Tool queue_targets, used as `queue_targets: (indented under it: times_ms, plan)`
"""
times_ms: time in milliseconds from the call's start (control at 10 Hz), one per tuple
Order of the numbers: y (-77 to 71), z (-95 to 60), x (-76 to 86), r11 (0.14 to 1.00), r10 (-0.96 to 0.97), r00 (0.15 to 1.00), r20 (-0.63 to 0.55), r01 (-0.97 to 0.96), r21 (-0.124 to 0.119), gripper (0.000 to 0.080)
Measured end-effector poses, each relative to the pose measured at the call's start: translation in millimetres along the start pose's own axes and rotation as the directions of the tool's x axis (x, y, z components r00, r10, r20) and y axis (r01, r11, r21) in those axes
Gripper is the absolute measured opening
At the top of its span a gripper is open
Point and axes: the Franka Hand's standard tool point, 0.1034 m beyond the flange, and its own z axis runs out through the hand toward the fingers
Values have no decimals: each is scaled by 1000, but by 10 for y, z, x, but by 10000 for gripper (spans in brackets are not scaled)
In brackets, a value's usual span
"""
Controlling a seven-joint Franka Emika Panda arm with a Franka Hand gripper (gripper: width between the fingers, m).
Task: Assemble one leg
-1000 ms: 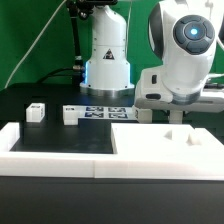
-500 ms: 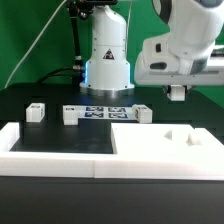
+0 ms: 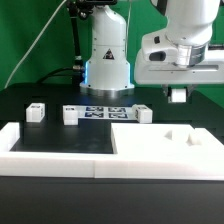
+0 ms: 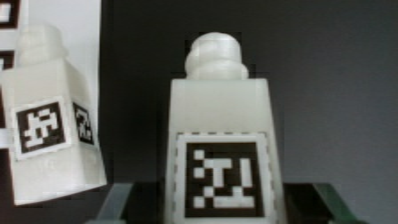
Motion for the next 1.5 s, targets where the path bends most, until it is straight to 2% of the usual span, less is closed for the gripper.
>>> queue_targets:
  times_ms: [200, 500, 800, 1100, 1200, 1300, 1400, 1500]
  plan:
    - [41, -100, 56, 1000, -8, 991, -134, 8, 2, 291]
    - [147, -506, 174, 999, -17, 968, -249, 23, 23, 291]
    - [100, -775, 257, 999, -16, 915, -403, 29, 25, 291]
    - [87, -751, 308, 998, -27, 797, -604, 52, 25, 291]
    - [116, -741, 299, 997, -50, 753, -657, 74, 9, 291]
    - [139, -821, 323, 995, -74, 701, -709, 97, -9, 291]
    - [191, -891, 381, 991, -119, 659, -742, 128, -45, 291]
    - [166, -904, 391, 989, -133, 673, -727, 138, -53, 291]
